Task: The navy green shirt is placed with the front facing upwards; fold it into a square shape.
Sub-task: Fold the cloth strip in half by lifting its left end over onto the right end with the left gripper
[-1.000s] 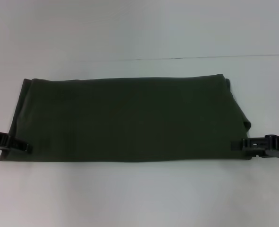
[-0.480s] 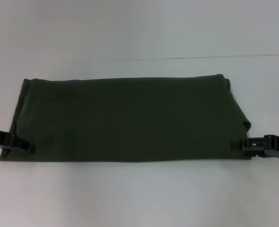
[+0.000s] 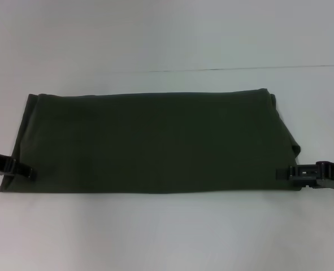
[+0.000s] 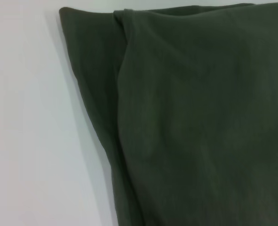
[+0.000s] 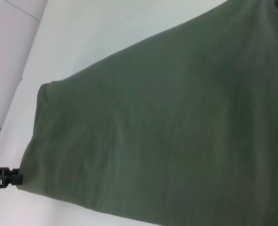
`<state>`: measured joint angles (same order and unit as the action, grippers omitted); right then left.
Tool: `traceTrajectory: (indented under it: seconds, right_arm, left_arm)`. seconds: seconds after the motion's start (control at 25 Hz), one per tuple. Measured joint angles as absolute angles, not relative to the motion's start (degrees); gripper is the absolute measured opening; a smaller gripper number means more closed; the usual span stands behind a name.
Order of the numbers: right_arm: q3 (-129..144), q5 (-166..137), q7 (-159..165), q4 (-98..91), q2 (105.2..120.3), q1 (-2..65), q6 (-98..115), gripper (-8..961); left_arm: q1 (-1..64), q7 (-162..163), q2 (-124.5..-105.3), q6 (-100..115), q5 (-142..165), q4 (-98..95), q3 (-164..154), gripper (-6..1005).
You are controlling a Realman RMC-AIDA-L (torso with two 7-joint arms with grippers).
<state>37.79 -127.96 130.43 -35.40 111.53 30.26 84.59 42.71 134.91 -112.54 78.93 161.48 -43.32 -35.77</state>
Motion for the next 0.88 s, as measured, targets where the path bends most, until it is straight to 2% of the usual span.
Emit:
traceTrajectory:
  seconds: [0.32, 0.56, 0.68, 0.88]
  right_arm:
    - [37.8, -128.0, 130.4, -35.5, 111.61, 30.3, 84.8, 854]
    - [37.8, -128.0, 130.5, -35.5, 111.61, 30.3, 84.9, 855]
    - [37.8, -128.0, 130.9, -35.5, 111.4, 30.3, 85.2, 855]
    - [38.0, -128.9, 134.9, -37.7, 109.77, 30.7, 88.2, 855]
  left_arm:
    - [42.7, 134.9, -112.65, 78.7, 161.5, -43.3, -36.0, 328]
    - [42.6, 134.9, -112.67, 78.7, 161.5, -43.3, -36.0, 104]
    - [42.6, 134.9, -112.67, 78.7, 161.5, -43.3, -36.0, 84]
    - [42.6, 134.9, -112.67, 78.8, 161.5, -43.3, -36.0, 52]
